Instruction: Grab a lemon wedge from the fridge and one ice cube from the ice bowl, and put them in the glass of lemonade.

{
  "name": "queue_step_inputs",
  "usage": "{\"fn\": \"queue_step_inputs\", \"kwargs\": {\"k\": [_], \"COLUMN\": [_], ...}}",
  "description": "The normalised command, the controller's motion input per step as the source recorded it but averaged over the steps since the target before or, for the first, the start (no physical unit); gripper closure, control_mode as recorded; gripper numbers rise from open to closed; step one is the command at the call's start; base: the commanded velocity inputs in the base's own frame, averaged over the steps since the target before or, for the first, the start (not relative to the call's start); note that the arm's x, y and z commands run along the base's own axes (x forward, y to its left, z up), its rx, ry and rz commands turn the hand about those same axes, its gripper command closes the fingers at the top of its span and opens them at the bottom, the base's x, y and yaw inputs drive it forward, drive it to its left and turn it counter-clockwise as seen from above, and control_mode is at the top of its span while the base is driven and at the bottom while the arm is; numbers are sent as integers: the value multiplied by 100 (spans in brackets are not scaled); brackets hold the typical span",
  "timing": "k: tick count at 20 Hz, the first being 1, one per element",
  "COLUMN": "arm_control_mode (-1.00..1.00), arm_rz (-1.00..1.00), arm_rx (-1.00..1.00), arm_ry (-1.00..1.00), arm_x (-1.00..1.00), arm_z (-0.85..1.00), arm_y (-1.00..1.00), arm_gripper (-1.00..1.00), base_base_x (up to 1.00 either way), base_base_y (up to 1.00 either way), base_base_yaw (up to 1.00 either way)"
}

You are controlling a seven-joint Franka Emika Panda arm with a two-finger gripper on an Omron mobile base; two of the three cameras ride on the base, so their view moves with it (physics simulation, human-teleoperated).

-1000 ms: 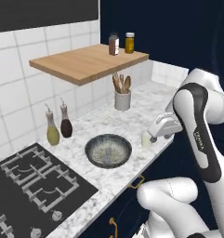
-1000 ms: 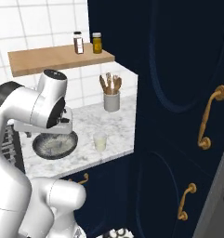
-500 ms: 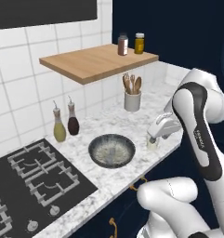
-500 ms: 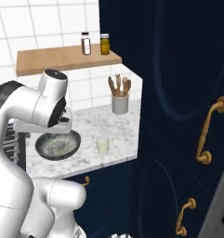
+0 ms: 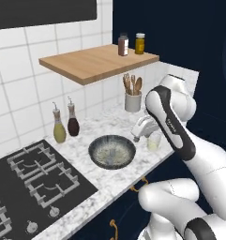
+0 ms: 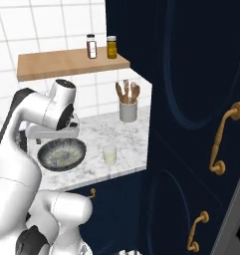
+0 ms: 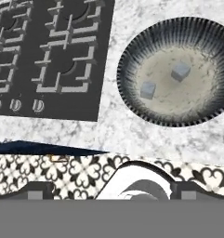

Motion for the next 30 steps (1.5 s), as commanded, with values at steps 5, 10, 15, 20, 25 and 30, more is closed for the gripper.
{"fn": "queue_step_inputs", "kwargs": {"k": [5, 10, 15, 20, 25, 30], "arm_control_mode": [-100, -100, -100, -100, -100, -100], "arm_rz": [1, -3, -7, -19, -4, -7], "arm_rx": [-17, -5, -15, -18, -1, -8], "arm_ry": [11, 19, -2, -4, 0, -5], "arm_x": [63, 50, 18, 0, 25, 6], "arm_z": [-47, -35, -41, -20, -55, -49], "arm_y": [42, 19, 9, 13, 3, 18], "arm_gripper": [-100, -100, -100, -100, -100, -100], "base_base_x": [0, 0, 0, 0, 0, 0], "base_base_y": [0, 0, 0, 0, 0, 0], "base_base_yaw": [0, 0, 0, 0, 0, 0]}}
